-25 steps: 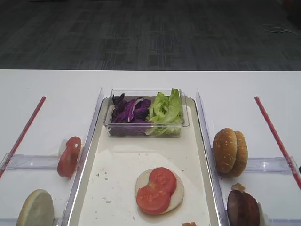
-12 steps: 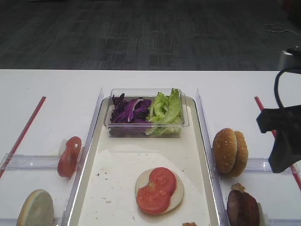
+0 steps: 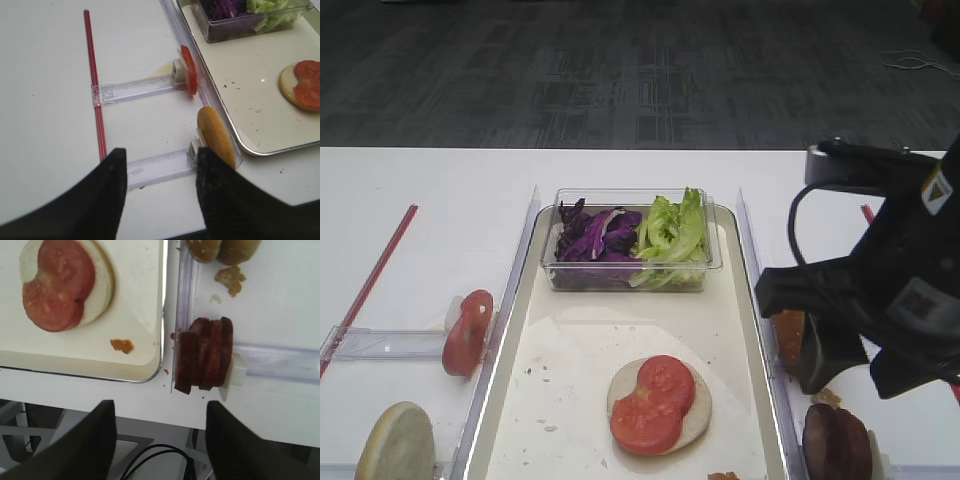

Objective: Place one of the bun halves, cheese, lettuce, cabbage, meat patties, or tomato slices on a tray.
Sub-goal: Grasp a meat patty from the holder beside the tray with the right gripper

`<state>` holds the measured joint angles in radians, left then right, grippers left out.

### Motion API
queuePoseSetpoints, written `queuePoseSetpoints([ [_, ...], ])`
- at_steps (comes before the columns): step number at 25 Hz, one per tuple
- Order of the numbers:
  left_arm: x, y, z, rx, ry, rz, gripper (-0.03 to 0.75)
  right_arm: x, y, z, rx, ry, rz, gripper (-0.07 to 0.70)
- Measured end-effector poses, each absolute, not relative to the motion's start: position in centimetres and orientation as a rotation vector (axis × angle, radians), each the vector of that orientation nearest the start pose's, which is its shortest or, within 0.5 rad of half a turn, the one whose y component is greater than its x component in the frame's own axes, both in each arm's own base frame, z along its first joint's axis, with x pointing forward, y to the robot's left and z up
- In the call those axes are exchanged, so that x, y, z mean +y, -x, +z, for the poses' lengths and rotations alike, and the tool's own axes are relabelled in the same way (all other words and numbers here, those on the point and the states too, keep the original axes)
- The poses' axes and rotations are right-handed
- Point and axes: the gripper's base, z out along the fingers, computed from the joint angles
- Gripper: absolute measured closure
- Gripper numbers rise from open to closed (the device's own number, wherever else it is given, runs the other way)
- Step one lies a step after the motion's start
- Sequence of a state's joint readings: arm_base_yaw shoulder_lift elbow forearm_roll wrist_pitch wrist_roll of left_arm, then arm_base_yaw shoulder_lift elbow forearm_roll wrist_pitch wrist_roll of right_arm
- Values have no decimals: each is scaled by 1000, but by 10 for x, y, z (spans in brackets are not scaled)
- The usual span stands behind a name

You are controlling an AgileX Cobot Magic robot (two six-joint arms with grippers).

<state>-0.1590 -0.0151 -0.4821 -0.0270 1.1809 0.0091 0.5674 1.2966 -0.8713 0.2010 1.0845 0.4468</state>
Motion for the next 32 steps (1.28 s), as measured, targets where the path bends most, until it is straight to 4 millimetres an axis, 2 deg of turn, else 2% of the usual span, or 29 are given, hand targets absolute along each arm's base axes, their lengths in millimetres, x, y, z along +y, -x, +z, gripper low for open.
queuePoseSetpoints([
  [3, -1, 11, 263, 2161, -185, -119, 409, 139, -178, 246, 3108, 62, 344, 210],
  [14, -1, 11, 263, 2161, -185, -119, 409, 145, -186, 230, 3155, 47, 303, 210],
  [24, -1, 11, 263, 2161, -185, -119, 409, 147, -191, 228, 3122, 46, 310, 210],
  [32, -1, 11, 263, 2161, -185, -119, 409, 140, -182, 206, 3144, 7, 289, 210],
])
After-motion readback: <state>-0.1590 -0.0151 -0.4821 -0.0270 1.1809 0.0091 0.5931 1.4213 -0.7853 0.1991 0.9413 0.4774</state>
